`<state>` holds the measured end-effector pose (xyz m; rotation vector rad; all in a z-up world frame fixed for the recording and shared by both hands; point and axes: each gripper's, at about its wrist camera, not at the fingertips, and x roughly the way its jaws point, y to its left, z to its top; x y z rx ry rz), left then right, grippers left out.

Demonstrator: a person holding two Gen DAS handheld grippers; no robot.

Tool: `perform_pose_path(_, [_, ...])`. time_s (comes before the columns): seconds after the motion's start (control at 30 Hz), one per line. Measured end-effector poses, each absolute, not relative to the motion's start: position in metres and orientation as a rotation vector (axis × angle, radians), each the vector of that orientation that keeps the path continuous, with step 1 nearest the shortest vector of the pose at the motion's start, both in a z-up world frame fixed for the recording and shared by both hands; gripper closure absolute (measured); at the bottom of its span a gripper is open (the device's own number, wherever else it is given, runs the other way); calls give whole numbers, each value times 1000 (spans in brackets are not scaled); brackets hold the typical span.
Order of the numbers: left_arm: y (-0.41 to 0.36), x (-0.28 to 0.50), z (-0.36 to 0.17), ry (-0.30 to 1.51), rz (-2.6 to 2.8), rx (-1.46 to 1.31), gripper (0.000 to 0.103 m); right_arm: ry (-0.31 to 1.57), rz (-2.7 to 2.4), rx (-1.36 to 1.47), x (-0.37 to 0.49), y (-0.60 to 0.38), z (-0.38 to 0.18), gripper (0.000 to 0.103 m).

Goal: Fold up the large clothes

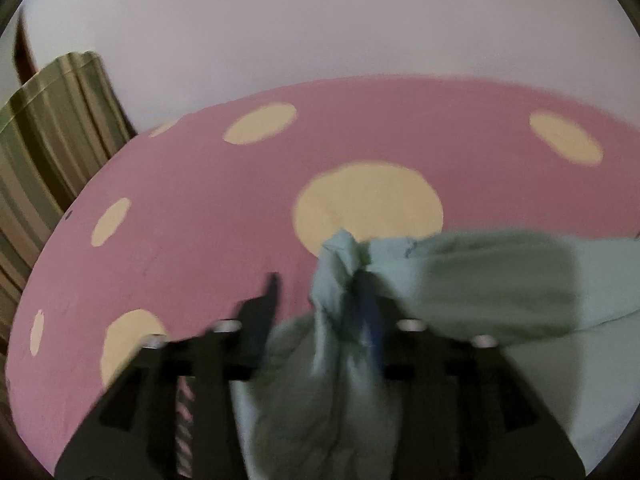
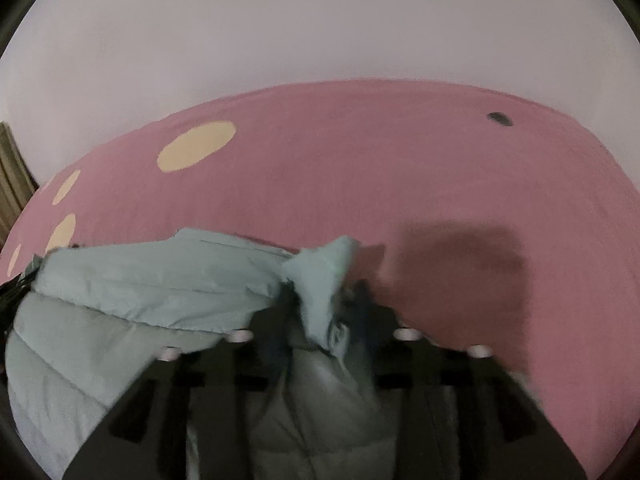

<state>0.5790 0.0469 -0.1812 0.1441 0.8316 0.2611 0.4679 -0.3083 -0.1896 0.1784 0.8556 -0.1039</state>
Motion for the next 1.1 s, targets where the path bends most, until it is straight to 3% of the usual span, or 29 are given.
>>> perform_pose_path(0.23, [6, 543, -122, 730, 131, 66, 45, 742, -35, 184, 441, -259, -136, 51])
perform_pose_path(0.43, [-53, 547, -163, 815, 38, 144, 45, 810, 54, 76, 452, -190, -157, 51])
perform_pose_path(0.77, [-55, 568, -217, 882, 67, 150, 42, 886, 5, 18, 469, -175, -214, 50])
perform_pose_path(1.0, [-40, 552, -183, 843, 74, 86, 42, 832, -1, 71, 452, -192, -183, 50])
perform_pose_path(1.1, [-18, 536, -166, 785, 124, 61, 37, 797, -39, 69, 438, -212, -168, 50])
